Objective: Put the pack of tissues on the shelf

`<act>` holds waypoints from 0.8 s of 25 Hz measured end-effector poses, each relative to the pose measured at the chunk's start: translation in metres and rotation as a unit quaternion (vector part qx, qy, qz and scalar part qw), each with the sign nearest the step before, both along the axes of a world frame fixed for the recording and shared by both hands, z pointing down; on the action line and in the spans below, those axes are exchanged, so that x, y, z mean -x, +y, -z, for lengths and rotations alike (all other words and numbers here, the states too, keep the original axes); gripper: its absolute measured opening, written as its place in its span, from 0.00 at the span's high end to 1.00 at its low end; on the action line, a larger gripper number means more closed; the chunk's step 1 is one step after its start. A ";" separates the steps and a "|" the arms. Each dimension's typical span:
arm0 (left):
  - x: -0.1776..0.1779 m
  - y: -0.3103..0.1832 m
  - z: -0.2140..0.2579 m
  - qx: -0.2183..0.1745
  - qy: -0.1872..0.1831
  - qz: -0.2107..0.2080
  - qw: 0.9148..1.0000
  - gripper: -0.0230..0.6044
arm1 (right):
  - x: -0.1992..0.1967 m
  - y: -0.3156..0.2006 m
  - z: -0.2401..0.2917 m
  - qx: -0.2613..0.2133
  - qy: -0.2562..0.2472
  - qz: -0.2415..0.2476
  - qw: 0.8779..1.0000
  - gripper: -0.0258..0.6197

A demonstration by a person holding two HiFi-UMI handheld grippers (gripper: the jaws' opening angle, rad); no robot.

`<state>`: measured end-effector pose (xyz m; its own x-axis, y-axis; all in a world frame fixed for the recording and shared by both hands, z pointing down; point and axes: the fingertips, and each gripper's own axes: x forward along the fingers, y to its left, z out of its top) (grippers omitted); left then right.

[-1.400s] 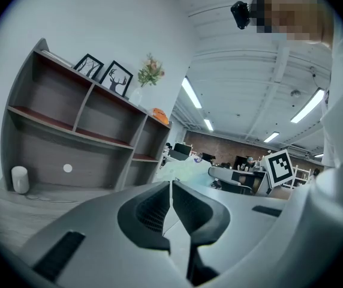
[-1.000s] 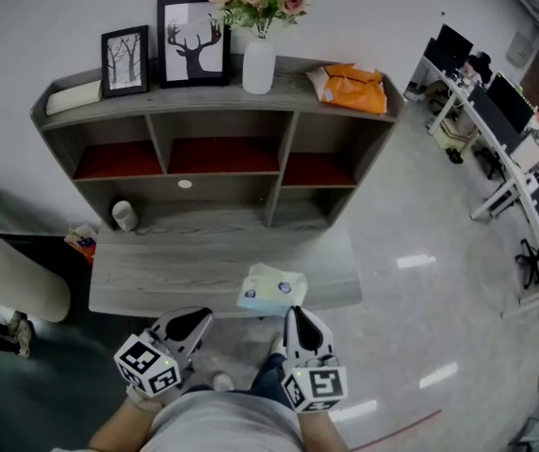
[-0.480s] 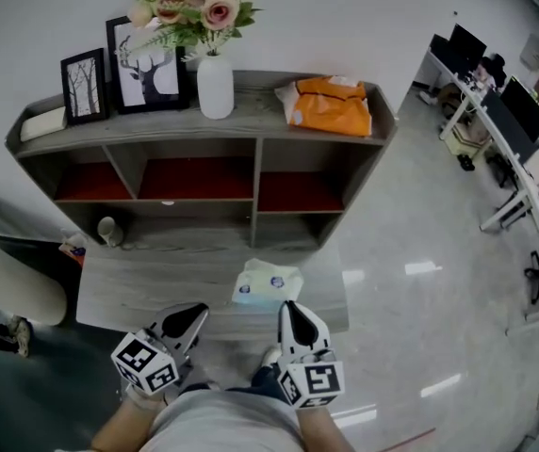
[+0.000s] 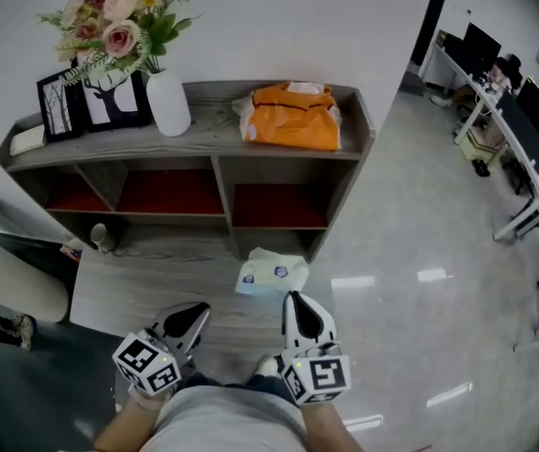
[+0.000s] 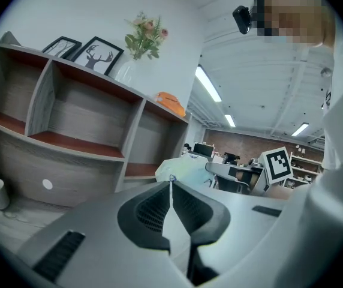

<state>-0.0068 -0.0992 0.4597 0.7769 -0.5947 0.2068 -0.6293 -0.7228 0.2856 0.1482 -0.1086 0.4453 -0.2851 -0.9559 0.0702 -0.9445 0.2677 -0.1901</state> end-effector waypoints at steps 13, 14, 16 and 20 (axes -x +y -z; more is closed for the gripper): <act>-0.047 -0.023 0.002 -0.006 -0.023 0.025 0.999 0.92 | -0.046 -0.072 0.034 -0.052 -0.009 0.021 0.998 0.92; -0.047 -0.025 0.002 -0.006 -0.024 0.026 0.999 0.92 | -0.048 -0.078 0.035 -0.055 -0.010 0.020 0.998 0.92; -0.047 -0.029 0.003 -0.006 -0.027 0.030 0.999 0.92 | -0.051 -0.091 0.037 -0.058 -0.012 0.016 0.998 0.92; -0.045 -0.039 0.004 0.000 -0.028 0.039 0.999 0.92 | -0.054 -0.115 0.034 -0.059 -0.015 0.012 0.998 0.92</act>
<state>0.0384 -0.1387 0.4554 0.7152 -0.6533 0.2484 -0.6989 -0.6710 0.2476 0.2021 -0.2235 0.4117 -0.3089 -0.9498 -0.0506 -0.9319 0.3128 -0.1837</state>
